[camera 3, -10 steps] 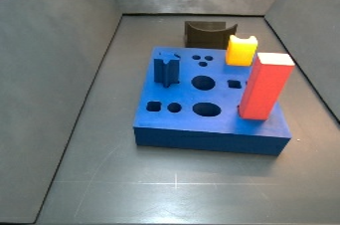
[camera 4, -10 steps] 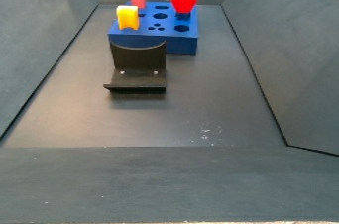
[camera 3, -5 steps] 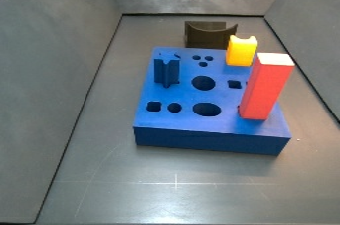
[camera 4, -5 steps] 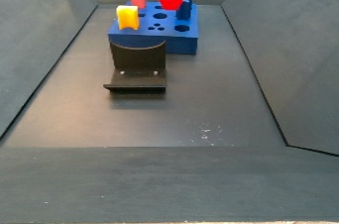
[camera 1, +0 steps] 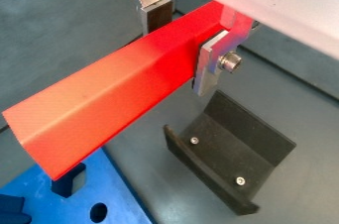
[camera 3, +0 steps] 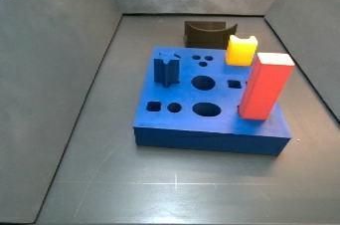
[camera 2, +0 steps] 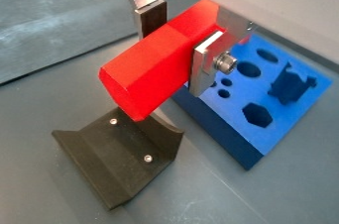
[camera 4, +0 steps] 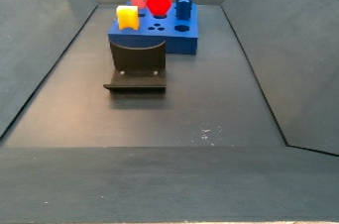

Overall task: Pick up the hexagon object. Move up. Place the hexagon object on the fixture. Regrasp the hexagon object. Move to above the board. Insert the hexagon object.
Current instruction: Place the hexagon object on the fixture.

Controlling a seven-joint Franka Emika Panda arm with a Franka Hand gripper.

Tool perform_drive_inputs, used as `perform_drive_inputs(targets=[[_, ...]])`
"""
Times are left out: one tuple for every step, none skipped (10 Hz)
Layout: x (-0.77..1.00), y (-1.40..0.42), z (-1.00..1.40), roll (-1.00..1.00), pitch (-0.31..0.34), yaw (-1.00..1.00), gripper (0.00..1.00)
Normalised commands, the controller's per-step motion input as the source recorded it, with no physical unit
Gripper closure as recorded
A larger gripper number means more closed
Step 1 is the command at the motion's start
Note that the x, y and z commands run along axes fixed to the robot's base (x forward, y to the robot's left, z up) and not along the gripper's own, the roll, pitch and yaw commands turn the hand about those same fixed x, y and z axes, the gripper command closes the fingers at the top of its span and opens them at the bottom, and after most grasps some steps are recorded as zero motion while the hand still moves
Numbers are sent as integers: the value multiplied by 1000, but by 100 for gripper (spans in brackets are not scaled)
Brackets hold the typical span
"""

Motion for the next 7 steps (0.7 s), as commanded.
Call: perform_drive_inputs(targets=[[700, 730, 24, -1000, 111, 41, 100], [627, 483, 2, -1000, 158, 7, 100], [601, 388, -1, -947, 168, -10, 100], [550, 214, -3, -726, 163, -43, 100], [517, 88, -3, -561, 150, -64, 100], [478, 41, -8, -370, 131, -76, 100], [425, 34, 1, -250, 114, -81, 100]])
